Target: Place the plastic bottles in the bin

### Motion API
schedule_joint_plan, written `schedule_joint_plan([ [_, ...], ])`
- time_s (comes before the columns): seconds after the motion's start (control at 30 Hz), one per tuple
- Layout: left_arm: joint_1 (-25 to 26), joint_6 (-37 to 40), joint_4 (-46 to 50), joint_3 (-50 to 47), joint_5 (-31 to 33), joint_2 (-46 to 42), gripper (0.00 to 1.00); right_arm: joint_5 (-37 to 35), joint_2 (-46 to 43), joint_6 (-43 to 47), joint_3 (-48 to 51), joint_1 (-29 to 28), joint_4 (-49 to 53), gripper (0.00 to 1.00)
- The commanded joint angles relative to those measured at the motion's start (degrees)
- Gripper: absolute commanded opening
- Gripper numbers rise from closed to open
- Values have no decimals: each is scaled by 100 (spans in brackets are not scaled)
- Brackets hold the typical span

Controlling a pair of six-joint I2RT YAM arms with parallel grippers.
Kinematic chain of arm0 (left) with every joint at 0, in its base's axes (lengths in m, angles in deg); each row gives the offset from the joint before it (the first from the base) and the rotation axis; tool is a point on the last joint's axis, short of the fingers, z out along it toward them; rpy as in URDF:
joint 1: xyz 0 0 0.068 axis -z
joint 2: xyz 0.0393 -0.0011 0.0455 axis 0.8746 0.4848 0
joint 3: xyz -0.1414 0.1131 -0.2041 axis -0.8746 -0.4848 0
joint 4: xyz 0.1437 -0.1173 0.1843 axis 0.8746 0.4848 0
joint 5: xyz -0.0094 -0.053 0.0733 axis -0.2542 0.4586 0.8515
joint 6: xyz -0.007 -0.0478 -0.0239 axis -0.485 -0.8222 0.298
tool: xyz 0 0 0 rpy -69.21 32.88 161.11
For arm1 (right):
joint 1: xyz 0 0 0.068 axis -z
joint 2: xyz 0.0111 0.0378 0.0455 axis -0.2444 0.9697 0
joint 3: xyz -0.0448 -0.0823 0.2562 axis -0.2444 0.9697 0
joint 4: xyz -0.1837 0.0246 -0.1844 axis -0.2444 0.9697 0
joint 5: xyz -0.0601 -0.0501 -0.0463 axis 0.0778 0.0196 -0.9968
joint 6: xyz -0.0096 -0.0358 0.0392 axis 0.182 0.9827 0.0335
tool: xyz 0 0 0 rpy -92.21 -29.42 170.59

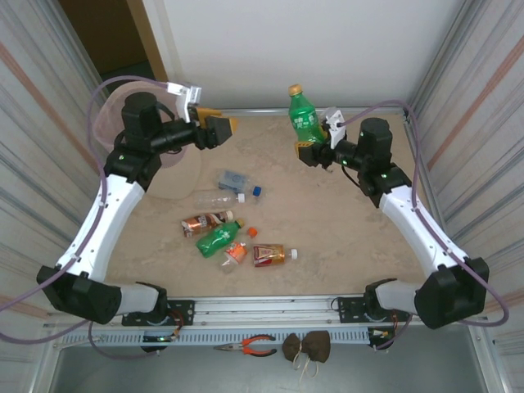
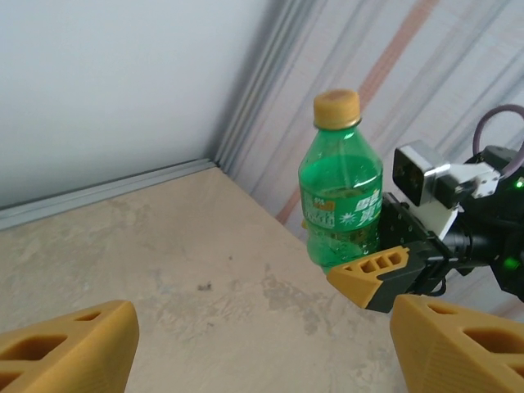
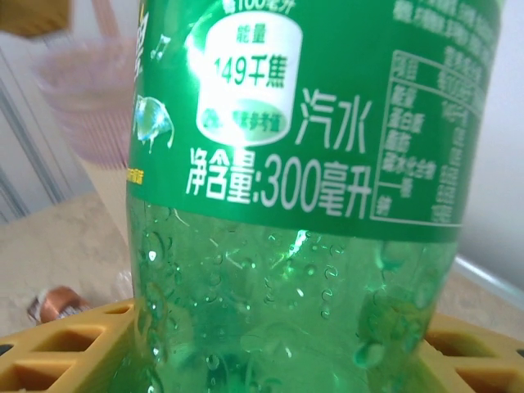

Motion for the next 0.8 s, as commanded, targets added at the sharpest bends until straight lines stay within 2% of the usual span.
schedule_joint_plan([
  [0.0, 266, 353, -446, 371, -170, 53, 82, 303, -387, -445, 81, -24, -558, 52],
  [0.27, 940, 598, -1231, 450, -447, 220, 86, 446, -797, -574, 32, -208, -800, 53],
  [0.5, 1506, 916, -1278, 832, -424, 534, 88, 550, -946, -491, 0, -447, -948, 53],
  [0.77, 1899, 993, -1314, 1222, -571, 964, 88, 609, -1044, -325, -22, -742, -1050, 53],
])
